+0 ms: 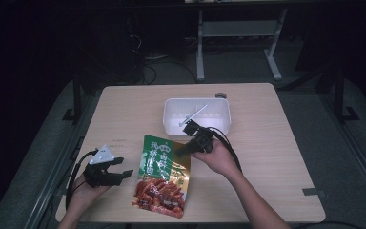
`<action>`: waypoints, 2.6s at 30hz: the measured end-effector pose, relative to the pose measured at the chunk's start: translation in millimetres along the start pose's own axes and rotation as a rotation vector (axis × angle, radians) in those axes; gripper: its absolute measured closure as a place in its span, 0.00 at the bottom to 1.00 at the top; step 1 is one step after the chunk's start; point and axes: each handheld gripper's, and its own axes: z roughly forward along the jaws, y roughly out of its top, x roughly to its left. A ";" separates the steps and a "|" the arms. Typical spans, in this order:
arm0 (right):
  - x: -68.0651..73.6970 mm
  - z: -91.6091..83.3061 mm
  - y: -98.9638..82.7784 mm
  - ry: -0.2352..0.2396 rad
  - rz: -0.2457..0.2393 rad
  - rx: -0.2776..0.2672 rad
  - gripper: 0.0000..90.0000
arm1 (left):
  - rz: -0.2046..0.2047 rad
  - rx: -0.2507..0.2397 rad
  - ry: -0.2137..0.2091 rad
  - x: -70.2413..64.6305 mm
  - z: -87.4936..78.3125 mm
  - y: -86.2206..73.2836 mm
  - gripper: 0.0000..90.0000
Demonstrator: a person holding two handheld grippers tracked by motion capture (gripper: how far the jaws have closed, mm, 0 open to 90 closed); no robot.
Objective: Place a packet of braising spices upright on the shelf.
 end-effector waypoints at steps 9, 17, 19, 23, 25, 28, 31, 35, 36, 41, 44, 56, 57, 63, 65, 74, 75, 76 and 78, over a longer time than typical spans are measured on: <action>27.8 -22.9 8.4 -0.007 -0.065 -0.017 0.99 | -0.012 0.009 0.018 4.1 1.0 -2.7 0.41; 49.8 -46.6 19.7 -0.025 -0.121 -0.041 1.00 | -0.018 0.021 0.029 7.5 3.0 -5.4 0.40; 52.2 -49.9 21.0 -0.027 -0.124 -0.045 1.00 | -0.021 0.027 0.028 8.6 3.7 -6.2 0.40; 63.5 -67.1 28.5 -0.040 -0.148 -0.055 1.00 | -0.020 0.031 0.030 9.8 3.8 -6.9 0.40; 66.9 -73.6 32.3 -0.042 -0.159 -0.056 1.00 | -0.016 0.031 0.030 9.7 4.0 -6.8 0.40; 69.4 -79.2 35.8 -0.048 -0.155 -0.063 1.00 | -0.014 0.037 0.031 9.1 4.9 -6.9 0.40; 66.6 -91.8 40.8 -0.076 -0.149 -0.081 1.00 | -0.015 0.036 0.031 9.2 5.2 -7.2 0.40; 61.3 -104.0 43.3 -0.085 -0.124 -0.109 1.00 | -0.014 0.036 0.031 9.9 5.1 -7.4 0.40; 59.6 -107.8 43.8 -0.088 -0.119 -0.119 1.00 | -0.015 0.037 0.031 9.9 5.3 -7.5 0.40; 53.4 -126.9 47.0 -0.107 -0.098 -0.157 1.00 | -0.016 0.036 0.028 9.8 5.7 -7.7 0.40; 51.5 -139.7 50.0 -0.133 -0.085 -0.174 1.00 | -0.015 0.036 0.027 9.7 5.9 -7.5 0.39; 33.3 -164.9 55.0 -0.229 -0.042 -0.203 1.00 | -0.013 0.042 0.020 9.8 6.8 -7.7 0.39; 29.5 -168.4 55.3 -0.242 -0.031 -0.204 1.00 | -0.015 0.039 0.020 9.5 6.8 -7.6 0.39; 25.0 -176.3 57.4 -0.267 -0.021 -0.212 1.00 | -0.012 0.040 0.019 9.0 7.0 -7.5 0.39; 24.9 -180.8 60.8 -0.284 -0.019 -0.211 1.00 | -0.011 0.040 0.021 8.9 6.8 -7.3 0.38; 16.6 -191.6 69.8 -0.357 -0.001 -0.210 1.00 | -0.016 0.034 0.025 9.4 6.7 -7.6 0.36; 14.3 -193.2 70.6 -0.365 0.008 -0.211 1.00 | -0.016 0.034 0.025 9.5 6.7 -7.7 0.36; 11.9 -194.9 71.2 -0.371 0.016 -0.213 1.00 | -0.015 0.036 0.025 9.6 6.7 -7.7 0.36; 7.3 -198.0 71.7 -0.383 0.023 -0.222 1.00 | -0.016 0.034 0.024 9.7 7.0 -7.7 0.35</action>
